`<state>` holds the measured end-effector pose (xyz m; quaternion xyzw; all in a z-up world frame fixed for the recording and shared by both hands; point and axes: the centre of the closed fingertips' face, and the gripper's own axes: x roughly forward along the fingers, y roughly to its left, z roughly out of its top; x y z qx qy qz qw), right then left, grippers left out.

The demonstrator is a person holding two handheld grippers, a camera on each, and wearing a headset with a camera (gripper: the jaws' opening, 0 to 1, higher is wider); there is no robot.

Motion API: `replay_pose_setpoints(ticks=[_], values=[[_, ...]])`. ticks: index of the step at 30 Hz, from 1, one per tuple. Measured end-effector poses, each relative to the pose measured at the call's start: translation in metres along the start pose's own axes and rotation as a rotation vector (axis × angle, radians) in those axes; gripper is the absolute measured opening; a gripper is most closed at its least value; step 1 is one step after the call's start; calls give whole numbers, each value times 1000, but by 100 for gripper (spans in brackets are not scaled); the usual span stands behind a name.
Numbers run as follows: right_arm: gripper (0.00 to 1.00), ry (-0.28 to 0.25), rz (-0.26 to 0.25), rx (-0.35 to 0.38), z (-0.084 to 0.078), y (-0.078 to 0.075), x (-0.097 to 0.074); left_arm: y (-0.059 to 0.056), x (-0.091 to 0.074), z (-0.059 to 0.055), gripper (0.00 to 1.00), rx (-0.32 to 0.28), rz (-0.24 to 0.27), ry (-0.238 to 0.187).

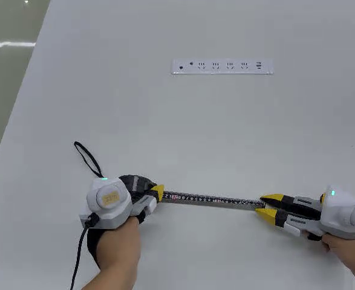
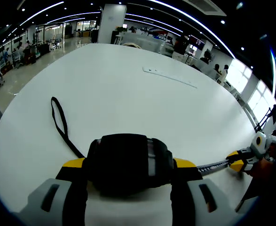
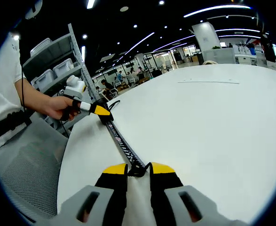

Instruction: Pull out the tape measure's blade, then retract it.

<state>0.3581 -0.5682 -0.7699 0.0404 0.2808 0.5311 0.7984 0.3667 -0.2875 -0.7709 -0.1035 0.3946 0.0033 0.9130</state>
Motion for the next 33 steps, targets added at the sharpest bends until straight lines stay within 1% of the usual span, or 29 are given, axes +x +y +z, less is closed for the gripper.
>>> replay_pose_setpoints(ticks=[5, 13, 19, 22, 27, 28, 30, 33], values=[[17, -4, 30, 17, 3, 4, 0, 0, 0, 0, 70, 3, 1, 1], [17, -10, 54, 38, 5, 9, 0, 0, 0, 0, 70, 2, 2, 1], [16, -1, 68, 59, 6, 10, 1, 0, 0, 0, 70, 2, 2, 1], [15, 3, 75, 52, 5, 11, 1, 0, 0, 0, 70, 2, 1, 0], [14, -1, 71, 49, 5, 12, 1, 0, 0, 0, 70, 3, 1, 1], [13, -5, 66, 26, 4, 13, 1, 0, 0, 0, 70, 3, 0, 2], [13, -12, 59, 18, 4, 14, 0, 0, 0, 0, 70, 2, 0, 2], [12, -18, 49, -28, 3, 13, 0, 0, 0, 0, 70, 2, 0, 2]])
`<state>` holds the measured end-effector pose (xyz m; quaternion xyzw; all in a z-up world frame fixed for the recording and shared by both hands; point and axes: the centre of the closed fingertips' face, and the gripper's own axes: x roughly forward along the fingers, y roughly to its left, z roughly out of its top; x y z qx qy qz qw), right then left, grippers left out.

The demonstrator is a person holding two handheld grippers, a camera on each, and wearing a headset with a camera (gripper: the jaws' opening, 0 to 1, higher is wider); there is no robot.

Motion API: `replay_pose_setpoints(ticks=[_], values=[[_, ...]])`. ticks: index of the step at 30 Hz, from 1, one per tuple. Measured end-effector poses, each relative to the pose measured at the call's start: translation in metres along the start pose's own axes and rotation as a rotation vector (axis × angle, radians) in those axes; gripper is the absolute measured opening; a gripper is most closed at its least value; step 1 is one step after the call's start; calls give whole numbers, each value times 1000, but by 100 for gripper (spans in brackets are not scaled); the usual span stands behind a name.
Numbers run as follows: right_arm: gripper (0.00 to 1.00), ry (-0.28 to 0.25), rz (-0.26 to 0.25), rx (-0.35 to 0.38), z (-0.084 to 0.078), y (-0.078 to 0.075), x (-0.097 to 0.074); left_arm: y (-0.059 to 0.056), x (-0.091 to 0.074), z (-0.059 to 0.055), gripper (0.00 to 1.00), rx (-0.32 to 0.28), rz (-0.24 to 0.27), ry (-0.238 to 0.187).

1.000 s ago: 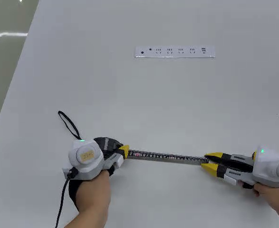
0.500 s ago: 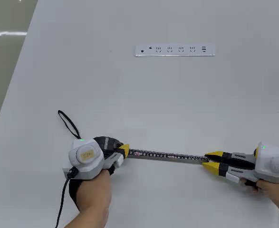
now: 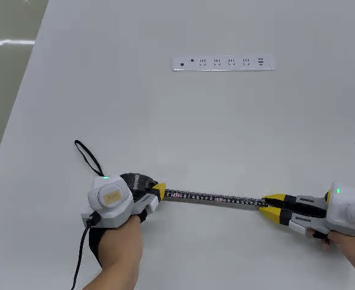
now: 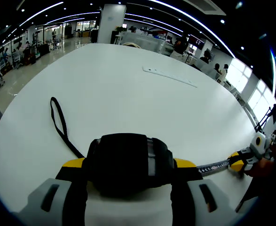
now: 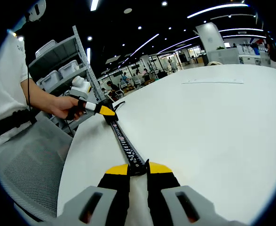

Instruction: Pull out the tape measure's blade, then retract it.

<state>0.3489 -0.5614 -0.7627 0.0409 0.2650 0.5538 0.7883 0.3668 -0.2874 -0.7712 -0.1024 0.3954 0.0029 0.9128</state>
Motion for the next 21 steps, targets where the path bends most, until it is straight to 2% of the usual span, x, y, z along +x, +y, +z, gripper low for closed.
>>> replay_pose_setpoints(ticks=[7, 21], values=[[11, -7, -18, -61, -1, -3, 0, 0, 0, 0, 70, -9, 2, 0], [11, -17, -35, -69, -5, -10, -2, 1, 1, 1, 70, -20, 14, -7]])
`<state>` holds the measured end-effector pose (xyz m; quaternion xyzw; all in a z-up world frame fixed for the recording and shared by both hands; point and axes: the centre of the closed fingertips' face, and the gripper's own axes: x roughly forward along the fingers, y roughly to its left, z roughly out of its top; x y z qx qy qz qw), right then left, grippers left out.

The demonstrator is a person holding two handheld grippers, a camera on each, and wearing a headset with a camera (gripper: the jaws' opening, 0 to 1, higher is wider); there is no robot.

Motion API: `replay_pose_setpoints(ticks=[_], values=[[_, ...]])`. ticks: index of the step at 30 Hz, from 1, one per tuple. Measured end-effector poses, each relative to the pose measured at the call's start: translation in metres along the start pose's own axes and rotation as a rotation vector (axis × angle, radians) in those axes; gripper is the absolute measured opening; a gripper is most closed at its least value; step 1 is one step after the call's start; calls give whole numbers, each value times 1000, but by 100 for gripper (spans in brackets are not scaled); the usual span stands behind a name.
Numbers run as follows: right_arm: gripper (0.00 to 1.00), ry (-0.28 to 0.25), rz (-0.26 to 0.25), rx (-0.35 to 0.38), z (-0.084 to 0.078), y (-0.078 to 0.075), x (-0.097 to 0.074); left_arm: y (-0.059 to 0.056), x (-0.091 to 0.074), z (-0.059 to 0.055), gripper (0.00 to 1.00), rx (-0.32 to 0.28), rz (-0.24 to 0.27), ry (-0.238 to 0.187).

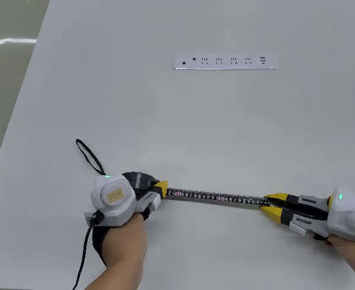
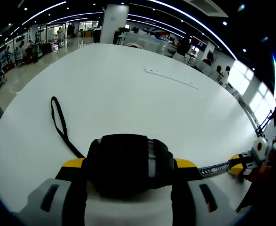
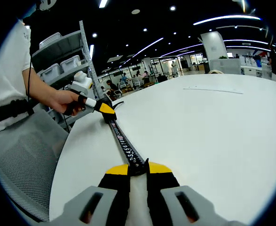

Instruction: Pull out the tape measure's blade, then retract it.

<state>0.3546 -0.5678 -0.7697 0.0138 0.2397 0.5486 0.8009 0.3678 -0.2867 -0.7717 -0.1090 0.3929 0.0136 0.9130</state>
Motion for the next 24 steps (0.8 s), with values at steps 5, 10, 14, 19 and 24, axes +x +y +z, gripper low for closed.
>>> replay_pose_setpoints(ticks=[5, 10, 14, 19, 24], values=[[11, 1, -3, -3, 0, 0, 1, 0, 0, 0, 70, -4, 1, 10], [11, 5, -4, -7, 0, -1, 1, 0, 0, 0, 70, -7, 4, 9], [11, 7, -6, -13, -1, -2, 1, 0, 0, -1, 70, -9, 3, 14], [11, 10, -18, -27, 0, -1, 1, 0, 1, -1, 69, -7, 4, 12], [11, 9, -23, -31, 2, 3, 3, 0, 0, 0, 69, -6, 6, 7]])
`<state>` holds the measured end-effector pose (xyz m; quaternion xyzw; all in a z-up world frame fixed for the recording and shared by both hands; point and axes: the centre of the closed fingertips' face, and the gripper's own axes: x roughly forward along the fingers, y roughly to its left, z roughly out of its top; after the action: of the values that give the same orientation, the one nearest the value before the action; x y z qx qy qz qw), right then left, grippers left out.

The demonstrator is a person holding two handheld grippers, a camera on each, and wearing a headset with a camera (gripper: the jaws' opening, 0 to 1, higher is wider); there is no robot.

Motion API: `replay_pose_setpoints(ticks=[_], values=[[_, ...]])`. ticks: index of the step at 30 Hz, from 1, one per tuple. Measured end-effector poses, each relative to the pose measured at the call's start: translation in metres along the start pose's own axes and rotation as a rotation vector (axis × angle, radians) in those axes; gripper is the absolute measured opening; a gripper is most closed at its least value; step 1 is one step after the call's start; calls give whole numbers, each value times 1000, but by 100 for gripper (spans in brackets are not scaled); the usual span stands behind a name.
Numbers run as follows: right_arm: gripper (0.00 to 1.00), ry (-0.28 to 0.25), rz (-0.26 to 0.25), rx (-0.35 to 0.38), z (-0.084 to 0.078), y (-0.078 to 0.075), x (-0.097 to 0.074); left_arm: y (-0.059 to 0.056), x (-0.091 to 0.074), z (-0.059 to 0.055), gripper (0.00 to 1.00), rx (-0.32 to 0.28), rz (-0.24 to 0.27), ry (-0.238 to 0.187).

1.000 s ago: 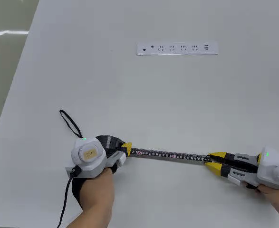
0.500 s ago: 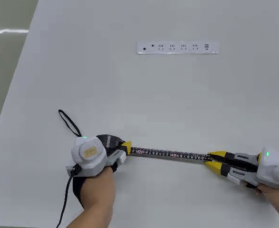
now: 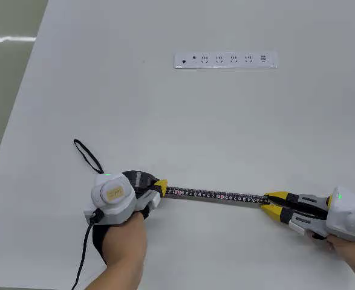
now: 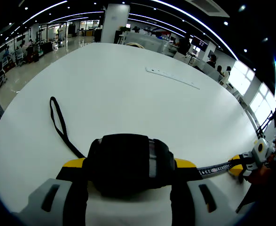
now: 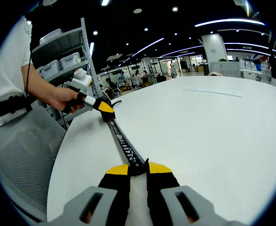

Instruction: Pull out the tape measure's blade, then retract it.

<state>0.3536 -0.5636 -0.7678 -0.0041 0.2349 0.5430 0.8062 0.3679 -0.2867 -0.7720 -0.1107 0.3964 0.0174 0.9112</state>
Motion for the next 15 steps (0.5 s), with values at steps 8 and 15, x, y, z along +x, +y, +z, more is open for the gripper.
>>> replay_pose_setpoints(ticks=[8, 15], values=[[11, -2, -7, -9, -1, -2, 2, 0, 0, 1, 70, 3, 7, -6], [11, -3, -10, -11, -2, -3, 2, 0, 0, 0, 70, -1, 9, 12]])
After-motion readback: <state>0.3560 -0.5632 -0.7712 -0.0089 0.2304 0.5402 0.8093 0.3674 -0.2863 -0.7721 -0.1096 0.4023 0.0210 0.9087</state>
